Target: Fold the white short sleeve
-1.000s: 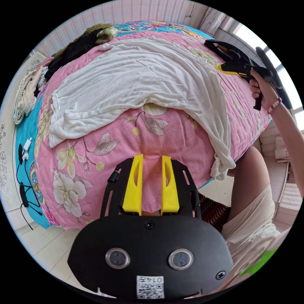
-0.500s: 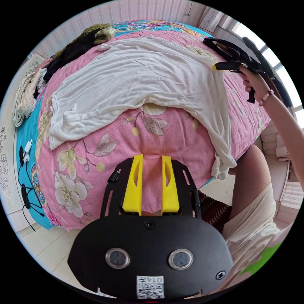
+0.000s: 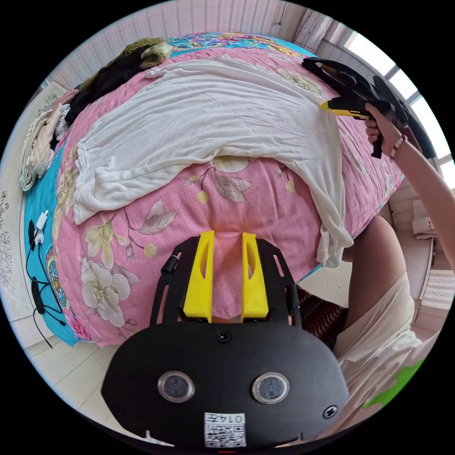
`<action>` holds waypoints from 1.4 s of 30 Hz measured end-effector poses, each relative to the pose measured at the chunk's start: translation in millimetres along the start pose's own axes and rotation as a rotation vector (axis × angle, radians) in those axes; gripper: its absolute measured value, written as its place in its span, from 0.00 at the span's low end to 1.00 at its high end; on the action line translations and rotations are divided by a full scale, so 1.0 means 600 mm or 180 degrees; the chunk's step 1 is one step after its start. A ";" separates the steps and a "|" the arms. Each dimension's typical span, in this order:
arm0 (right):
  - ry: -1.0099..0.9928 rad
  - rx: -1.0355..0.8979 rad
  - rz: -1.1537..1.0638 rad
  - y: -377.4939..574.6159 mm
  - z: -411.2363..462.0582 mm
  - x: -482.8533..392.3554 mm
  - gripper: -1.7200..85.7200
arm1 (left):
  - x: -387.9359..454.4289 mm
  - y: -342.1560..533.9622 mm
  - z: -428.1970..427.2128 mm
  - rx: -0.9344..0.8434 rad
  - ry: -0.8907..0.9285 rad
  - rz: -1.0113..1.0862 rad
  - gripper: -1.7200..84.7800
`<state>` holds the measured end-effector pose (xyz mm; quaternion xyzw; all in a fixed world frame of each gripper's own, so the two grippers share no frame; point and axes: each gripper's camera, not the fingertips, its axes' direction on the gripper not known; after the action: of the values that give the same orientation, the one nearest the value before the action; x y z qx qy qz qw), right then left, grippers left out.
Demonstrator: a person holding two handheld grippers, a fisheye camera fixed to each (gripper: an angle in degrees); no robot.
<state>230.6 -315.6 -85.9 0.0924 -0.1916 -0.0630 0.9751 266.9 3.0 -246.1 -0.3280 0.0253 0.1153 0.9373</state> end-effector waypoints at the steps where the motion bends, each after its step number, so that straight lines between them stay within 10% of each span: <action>1: -0.0003 0.0022 0.0041 -0.003 -0.004 0.004 0.10 | 0.001 -0.006 -0.003 0.0005 0.0005 -0.0001 0.13; 13: -0.0134 0.0199 0.0239 -0.086 -0.025 0.039 0.06 | 0.016 -0.094 -0.098 0.0364 0.0409 0.0184 0.12; 23: 0.0046 -0.0054 -0.0271 -0.105 0.011 0.030 0.04 | 0.097 -0.530 -0.190 0.0847 0.0312 0.1641 0.10; 42: -0.0085 -0.0246 -0.0091 -0.138 -0.003 0.064 0.03 | 0.264 -0.879 -0.069 -0.0207 -0.0568 0.3172 0.03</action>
<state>259.2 -401.9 -90.7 0.0564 -0.2007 -0.0855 0.9743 544.9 -390.9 22.8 -0.2939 0.0950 0.5769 0.7562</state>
